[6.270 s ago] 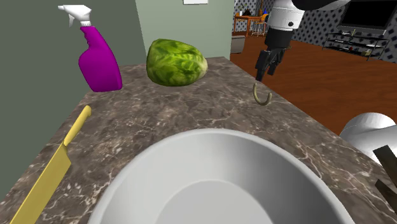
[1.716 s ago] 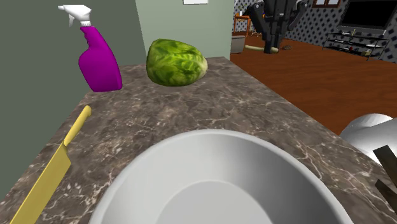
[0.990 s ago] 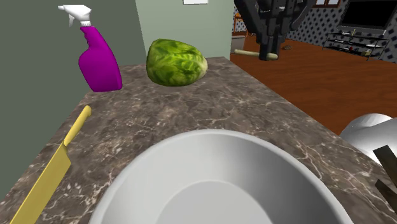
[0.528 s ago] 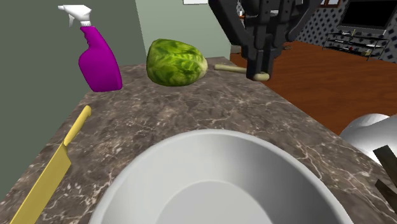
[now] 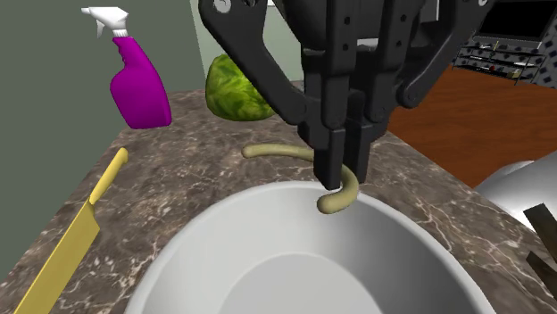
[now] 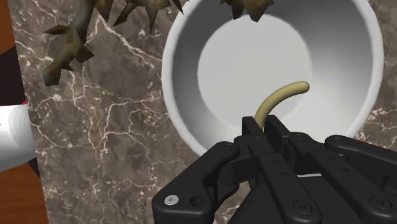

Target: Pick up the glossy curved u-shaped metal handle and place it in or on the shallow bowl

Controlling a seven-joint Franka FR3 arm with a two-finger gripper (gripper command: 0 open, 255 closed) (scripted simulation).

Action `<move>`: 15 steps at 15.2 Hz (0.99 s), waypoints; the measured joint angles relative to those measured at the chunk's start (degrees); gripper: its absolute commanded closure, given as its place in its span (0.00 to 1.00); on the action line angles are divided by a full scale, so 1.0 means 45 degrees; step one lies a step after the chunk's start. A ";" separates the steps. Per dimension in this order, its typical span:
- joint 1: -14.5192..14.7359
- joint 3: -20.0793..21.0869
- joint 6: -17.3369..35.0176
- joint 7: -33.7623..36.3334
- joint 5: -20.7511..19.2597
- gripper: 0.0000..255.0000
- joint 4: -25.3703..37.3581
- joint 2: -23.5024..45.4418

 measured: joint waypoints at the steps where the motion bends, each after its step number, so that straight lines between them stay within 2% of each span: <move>1: -0.0340 0.0706 0.0111 0.0407 -0.0091 1.00 0.0444 0.0362; 2: -0.0830 0.1615 0.0227 0.0867 -0.0260 1.00 0.0986 0.0813; 4: -0.0904 0.2019 0.0506 0.1145 -0.0135 1.00 0.0889 0.0770; 15: -0.0037 0.1396 0.1948 0.0431 0.0474 1.00 -0.1625 -0.0396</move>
